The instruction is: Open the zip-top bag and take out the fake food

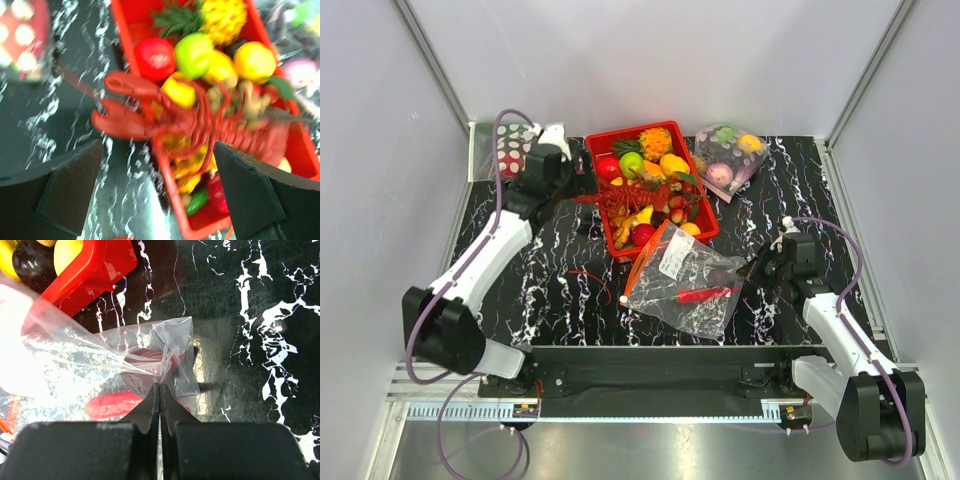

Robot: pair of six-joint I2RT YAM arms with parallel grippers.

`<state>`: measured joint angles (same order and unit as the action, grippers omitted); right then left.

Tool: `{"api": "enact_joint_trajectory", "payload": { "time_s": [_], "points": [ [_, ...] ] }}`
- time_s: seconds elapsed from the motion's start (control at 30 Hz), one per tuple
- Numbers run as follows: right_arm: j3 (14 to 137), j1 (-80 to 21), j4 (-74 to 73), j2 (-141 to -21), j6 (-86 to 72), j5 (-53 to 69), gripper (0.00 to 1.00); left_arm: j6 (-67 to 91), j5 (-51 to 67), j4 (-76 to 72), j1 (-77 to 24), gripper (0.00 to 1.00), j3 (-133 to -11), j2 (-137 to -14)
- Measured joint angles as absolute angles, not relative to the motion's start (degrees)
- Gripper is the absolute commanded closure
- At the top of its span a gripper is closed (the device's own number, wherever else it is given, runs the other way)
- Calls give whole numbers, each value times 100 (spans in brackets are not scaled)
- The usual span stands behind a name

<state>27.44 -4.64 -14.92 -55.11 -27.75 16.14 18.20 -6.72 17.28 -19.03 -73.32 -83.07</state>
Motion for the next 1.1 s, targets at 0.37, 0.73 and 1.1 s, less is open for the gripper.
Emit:
{"api": "enact_joint_trajectory", "payload": {
  "time_s": [0.37,0.73,1.1],
  "points": [
    [2744,-464,-1492,-5443,-2775,1619,100,2053,-1044,1712,-2152,13,-4595,-6080],
    [2744,-464,-1485,-5465,-2779,1726,100,2596,-1900,1831,-2696,34,-3691,-6224],
    [2740,-464,-1315,-5500,-2779,1920,100,3975,-1841,1157,-2805,39,-3205,-7238]
  ]
}}
